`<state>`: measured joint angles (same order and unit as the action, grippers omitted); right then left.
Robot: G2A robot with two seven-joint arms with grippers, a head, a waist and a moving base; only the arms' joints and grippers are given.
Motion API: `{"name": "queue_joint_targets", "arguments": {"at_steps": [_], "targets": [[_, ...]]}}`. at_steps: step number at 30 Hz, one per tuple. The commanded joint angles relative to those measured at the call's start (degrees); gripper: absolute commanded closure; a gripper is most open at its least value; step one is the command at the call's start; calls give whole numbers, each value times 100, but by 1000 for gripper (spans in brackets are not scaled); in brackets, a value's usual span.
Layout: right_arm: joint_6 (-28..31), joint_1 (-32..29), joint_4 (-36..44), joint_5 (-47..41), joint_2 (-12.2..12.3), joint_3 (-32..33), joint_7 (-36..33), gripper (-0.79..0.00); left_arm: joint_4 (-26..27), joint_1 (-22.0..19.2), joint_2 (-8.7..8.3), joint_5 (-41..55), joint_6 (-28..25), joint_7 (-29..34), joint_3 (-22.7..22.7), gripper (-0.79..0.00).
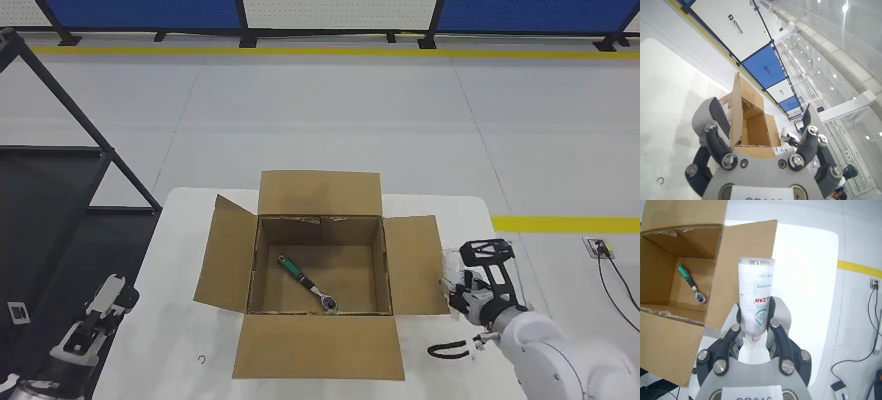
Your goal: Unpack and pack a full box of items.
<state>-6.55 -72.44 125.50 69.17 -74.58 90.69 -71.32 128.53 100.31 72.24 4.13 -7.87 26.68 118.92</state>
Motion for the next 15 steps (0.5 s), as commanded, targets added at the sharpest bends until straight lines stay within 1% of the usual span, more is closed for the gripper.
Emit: {"name": "queue_joint_targets", "arguments": {"at_steps": [1, 5, 8, 15], "targets": [[-214, -105, -138, 99, 6, 147, 67, 0, 0, 0, 0, 0, 0, 0, 0, -785], [-304, -153, -448, -55, 17, 323, 195, 0, 0, 0, 0, 0, 0, 0, 0, -785], [-253, -84, -741, -183, 32, 427, 250, 0, 0, 0, 0, 0, 0, 0, 0, -785], [-90, 315, -1664, -296, 87, 585, 219, 0, 0, 0, 0, 0, 0, 0, 0, -785]]}}
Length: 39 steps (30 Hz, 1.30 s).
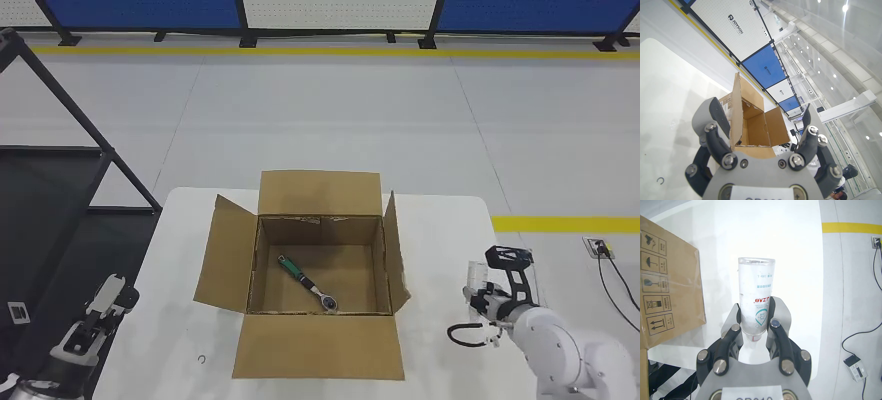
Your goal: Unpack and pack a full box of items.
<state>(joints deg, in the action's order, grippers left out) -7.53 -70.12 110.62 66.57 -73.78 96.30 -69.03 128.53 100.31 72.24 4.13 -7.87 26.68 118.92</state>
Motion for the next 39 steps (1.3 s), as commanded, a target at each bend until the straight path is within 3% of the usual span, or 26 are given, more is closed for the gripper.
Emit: {"name": "queue_joint_targets", "arguments": {"at_steps": [1, 12, 15, 21, 27, 32, 39], "targets": [[-13, 146, -302, -85, 12, 54, 13, 0, 0, 0, 0, 0, 0, 0, 0, -785], [-17, 174, -356, -93, 15, 57, 24, 0, 0, 0, 0, 0, 0, 0, 0, -785], [234, 176, -404, -130, 16, -193, 145, 0, 0, 0, 0, 0, 0, 0, 0, -785], [208, 918, -1356, 452, 34, -712, -310, 0, 0, 0, 0, 0, 0, 0, 0, -785], [276, 1580, -2342, 465, 42, -899, -550, 0, 0, 0, 0, 0, 0, 0, 0, -785], [-53, 1904, -2888, 868, 48, -1024, -510, 0, 0, 0, 0, 0, 0, 0, 0, -785], [201, 2131, -3378, 934, 86, -1038, -613, 0, 0, 0, 0, 0, 0, 0, 0, -785]]}}
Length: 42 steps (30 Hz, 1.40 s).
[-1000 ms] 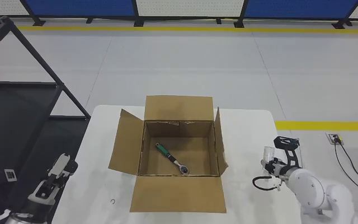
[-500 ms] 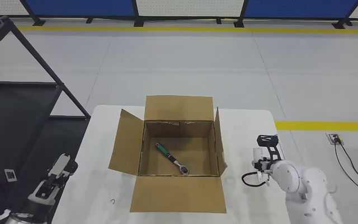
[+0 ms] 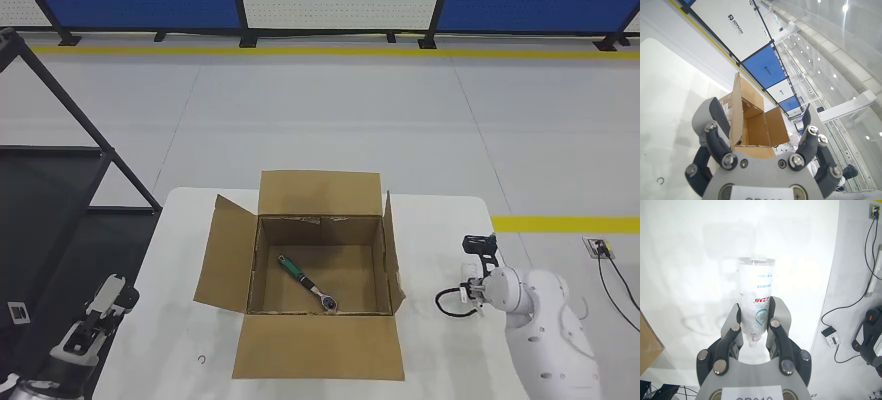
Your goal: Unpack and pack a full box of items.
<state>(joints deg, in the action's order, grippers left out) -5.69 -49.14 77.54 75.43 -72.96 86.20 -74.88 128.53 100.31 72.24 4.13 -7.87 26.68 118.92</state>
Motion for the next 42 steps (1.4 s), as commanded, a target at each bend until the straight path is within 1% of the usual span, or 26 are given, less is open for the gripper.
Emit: {"name": "queue_joint_targets", "arguments": {"at_steps": [1, 4, 5, 6, 7, 10, 11, 13, 16, 17, 19, 21, 26, 28, 29, 30, 31, 32, 33, 34, 35, 36, 38, 39, 41, 42], "targets": [[35, 66, -137, 64, 5, -48, -35, 0, 0, 0, 0, 0, 0, 0, 0, -785], [110, 155, -304, 37, 11, -74, -16, 0, 0, 0, 0, 0, 0, 0, 0, -785], [138, 174, -347, 27, 14, -79, -19, -154, 0, 0, 0, 0, 0, 0, 0, -785], [155, 194, -384, 27, 17, -83, -18, -280, 0, 0, 0, 0, 0, 0, 0, -785], [161, 211, -414, 25, 20, -89, -21, -339, 0, 0, 0, 0, 0, 0, 0, -785], [197, 234, -450, 2, 26, -108, 20, -366, 0, 0, 0, 0, 0, 0, 0, -785], [206, 236, -457, 5, 31, -105, 19, -391, 0, 0, 0, 0, 0, 0, 0, -785], [202, 233, -434, 9, 36, -114, 4, -489, 0, 0, 0, 0, 0, 0, 0, -785], [202, 228, -387, 13, 48, -114, -19, -536, 0, 0, 0, 0, 0, 0, 0, -785], [199, 226, -361, 12, 51, -112, -34, -573, 0, 0, 0, 0, 0, 0, 0, -785], [187, 215, -298, 13, 59, -107, -53, -600, 0, 0, 0, 0, 0, 0, 0, -785], [182, 201, -218, 27, 68, -100, -74, -659, 0, 0, 0, 0, 0, 0, 0, -785], [100, 104, 180, 8, 84, -71, -104, -671, 0, 0, 0, 0, 0, 0, 0, -785], [104, 20, 534, -120, 89, -25, -63, -643, 0, 0, 0, 0, 0, 0, 0, -785], [121, -38, 803, -186, 92, 1, -22, -585, 0, 0, 0, 0, 0, 0, 0, -785], [87, -125, 1049, -224, 97, 38, 10, -505, 0, 0, 0, 0, 0, 0, 0, -785], [78, -204, 1359, -283, 99, 58, 46, -394, 0, 0, 0, 0, 0, 0, 0, -785], [80, -305, 1644, -315, 103, 76, 38, -434, 0, 0, 0, 0, 0, 0, 0, -785], [83, -391, 1946, -371, 106, 92, 43, -511, 0, 0, 0, 0, 0, 0, 0, -785], [111, -481, 2268, -418, 109, 91, 34, -548, 0, 0, 0, 0, 0, 0, 0, -785], [131, -560, 2614, -444, 112, 83, 45, -542, 0, 0, 0, 0, 0, 0, 0, -785], [125, -640, 2939, -491, 112, 69, 49, -554, 0, 0, 0, 0, 0, 0, 0, -785], [134, -763, 3499, -535, 113, 15, 58, -539, 0, 0, 0, 0, 0, 0, 0, -785], [132, -804, 3723, -541, 114, -14, 56, -545, 0, 0, 0, 0, 0, 0, 0, -785], [91, -794, 4141, -570, 109, -108, 51, -591, 0, 0, 0, 0, 0, 0, 0, -785], [81, -757, 4293, -617, 104, -172, 34, -594, 0, 0, 0, 0, 0, 0, 0, -785]]}}
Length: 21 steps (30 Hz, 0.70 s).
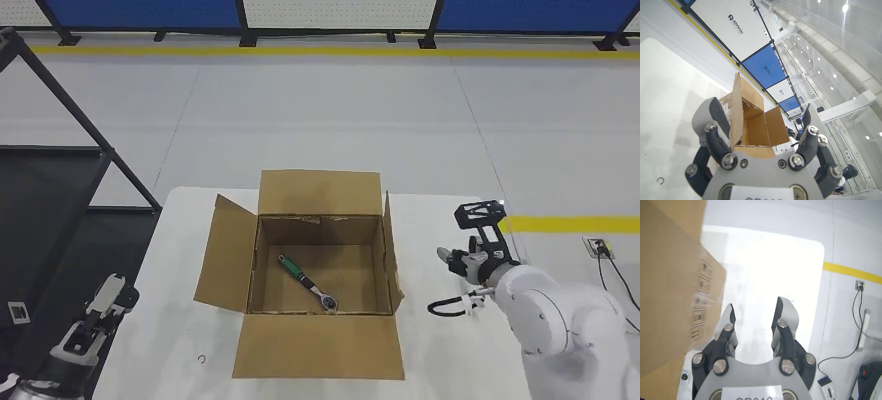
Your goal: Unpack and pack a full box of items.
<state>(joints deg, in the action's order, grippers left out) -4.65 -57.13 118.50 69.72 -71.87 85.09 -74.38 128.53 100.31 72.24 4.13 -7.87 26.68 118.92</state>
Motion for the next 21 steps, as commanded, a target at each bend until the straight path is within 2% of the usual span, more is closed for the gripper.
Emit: {"name": "queue_joint_targets", "arguments": {"at_steps": [1, 5, 9, 11, 14, 16, 21], "targets": [[-3, 91, 316, -83, -8, -132, -43, -582, 0, 0, 0, 0, 0, 0, 0, -785], [168, 400, 740, -367, -35, -597, -157, -511, -7, -2, 0, 1, 5, -17, 1, -785], [436, 782, 828, -634, -75, -1255, -342, -474, -100, 40, 3, 51, -20, -135, 59, -785], [523, 1030, 740, -714, -110, -1665, -435, -480, -157, 86, 4, 101, -61, -170, 129, -785], [462, 1447, 466, -693, -190, -2302, -525, -462, -228, 166, 7, 206, -127, -203, 251, -785], [413, 1735, 192, -617, -259, -2766, -575, -477, -261, 228, 9, 264, -180, -198, 332, -785], [4, 2521, -856, -541, -519, -3794, -589, -480, -295, 390, 15, 425, -314, -164, 497, -785]]}}
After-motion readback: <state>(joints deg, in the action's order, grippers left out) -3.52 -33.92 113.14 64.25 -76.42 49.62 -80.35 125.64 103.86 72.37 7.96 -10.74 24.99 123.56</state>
